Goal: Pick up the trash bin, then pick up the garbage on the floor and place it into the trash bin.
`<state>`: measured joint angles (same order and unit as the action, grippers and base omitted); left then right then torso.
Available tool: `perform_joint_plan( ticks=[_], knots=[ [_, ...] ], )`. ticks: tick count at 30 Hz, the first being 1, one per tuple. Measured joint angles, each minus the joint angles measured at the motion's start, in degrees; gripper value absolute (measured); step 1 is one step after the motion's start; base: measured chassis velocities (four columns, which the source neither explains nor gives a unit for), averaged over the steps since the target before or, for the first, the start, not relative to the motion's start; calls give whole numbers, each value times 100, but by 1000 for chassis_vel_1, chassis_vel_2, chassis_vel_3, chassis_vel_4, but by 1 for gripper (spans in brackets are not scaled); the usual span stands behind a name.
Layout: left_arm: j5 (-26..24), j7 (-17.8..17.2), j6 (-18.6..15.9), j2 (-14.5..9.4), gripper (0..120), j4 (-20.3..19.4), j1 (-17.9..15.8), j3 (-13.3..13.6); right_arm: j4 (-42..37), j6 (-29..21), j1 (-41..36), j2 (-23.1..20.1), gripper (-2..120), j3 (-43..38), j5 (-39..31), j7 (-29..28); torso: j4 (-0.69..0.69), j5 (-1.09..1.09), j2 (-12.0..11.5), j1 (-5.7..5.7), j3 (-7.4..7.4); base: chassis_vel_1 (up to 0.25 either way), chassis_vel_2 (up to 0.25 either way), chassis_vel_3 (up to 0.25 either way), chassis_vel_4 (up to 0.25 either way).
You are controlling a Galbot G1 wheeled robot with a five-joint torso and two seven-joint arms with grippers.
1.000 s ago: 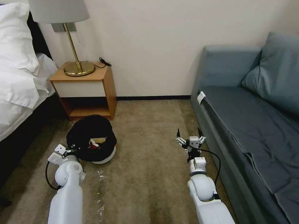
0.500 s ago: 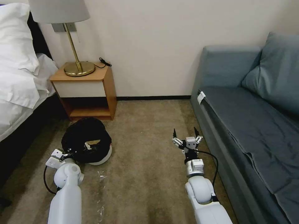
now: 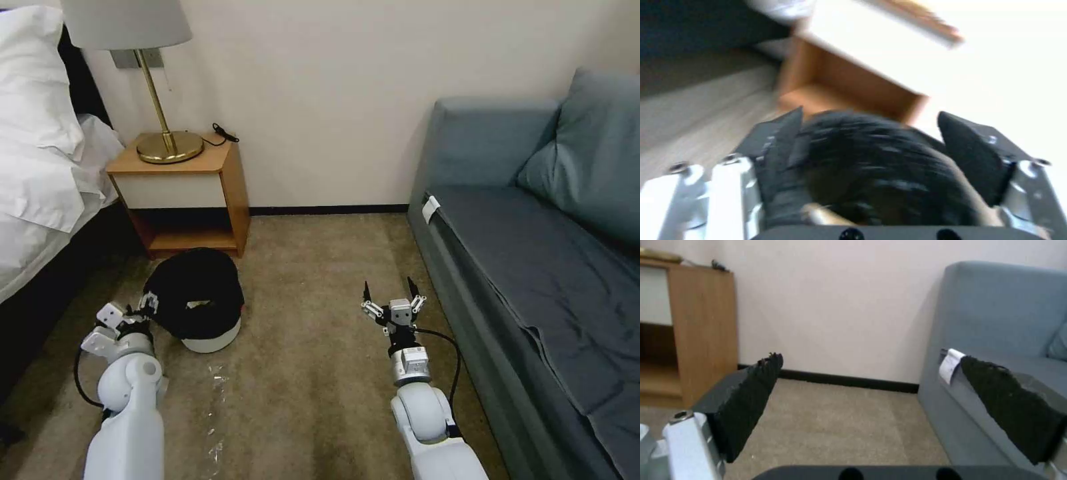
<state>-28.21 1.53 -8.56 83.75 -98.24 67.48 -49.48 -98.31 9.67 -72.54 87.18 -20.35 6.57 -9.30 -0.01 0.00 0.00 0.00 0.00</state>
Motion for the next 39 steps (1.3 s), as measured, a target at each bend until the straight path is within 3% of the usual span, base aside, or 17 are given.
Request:
perform_joint_plan(
  ticks=[1, 2, 4, 5, 7, 11, 13, 16, 19, 23, 32, 39],
  knots=[
    [254, 675, 14, -34, 93, -267, 238, 35, -51, -15, -31, 16, 100, -29, -95, -33, 1, 1, 0, 0, 0, 0, 0, 0, 0],
    [254, 675, 14, -34, 93, -267, 238, 35, -51, -15, -31, 16, 100, -29, -95, -33, 1, 1, 0, 0, 0, 0, 0, 0, 0],
    [761, 1431, 152, -25, 98, -607, 500, 116, -50, 32, -70, 47, 100, -119, -91, -59, 1, 0, 1, 0, 0, 0, 0, 0, 0],
    [761, 1431, 152, -25, 98, -607, 500, 116, -50, 32, -70, 47, 100, -119, -91, -59, 1, 0, 1, 0, 0, 0, 0, 0, 0],
    [1102, 1752, 335, 17, 99, -818, 655, 227, 30, 221, -99, 87, 100, -217, -53, -95, 0, 1, 0, 0, 0, 0, 0, 0, 0],
    [1454, 1899, 502, 65, 98, -942, 756, 330, 47, 371, -186, 125, 100, -325, -247, -73, 1, 1, 0, 0, -1, 0, 0, 0, 0],
    [1853, 2002, 791, 110, 97, -879, 777, 410, 37, 485, -276, 140, 100, -441, -436, 4, 0, 2, 0, 0, -1, 0, 0, 0, 0],
    [1903, 1969, 899, 126, 97, -790, 769, 460, 54, 574, -301, 141, 100, -515, -432, 64, 1, 0, 0, 0, 0, 0, 0, 0, 0],
    [1882, 1688, 1168, 164, 95, -439, 688, 578, 58, 665, -378, 119, 100, -711, -434, 250, 0, -1, 0, 0, 0, 0, 0, 0, 0],
    [1731, 1446, 1203, 150, 94, -292, 631, 613, 28, 657, -376, 79, 100, -816, -444, 409, 0, 0, 0, 0, 0, 0, 0, 0, 0],
    [1345, 1297, 1168, 59, 92, -188, 591, 701, 120, 690, -348, 185, 100, -860, -433, 483, 1, 0, 0, 0, 0, 0, 0, 0, 0],
    [1403, 1177, 975, 49, 94, -235, 590, 769, 139, 694, -364, 200, 100, -886, -387, 496, 0, 0, 0, 0, 0, 0, 0, 0, 0]
  ],
)
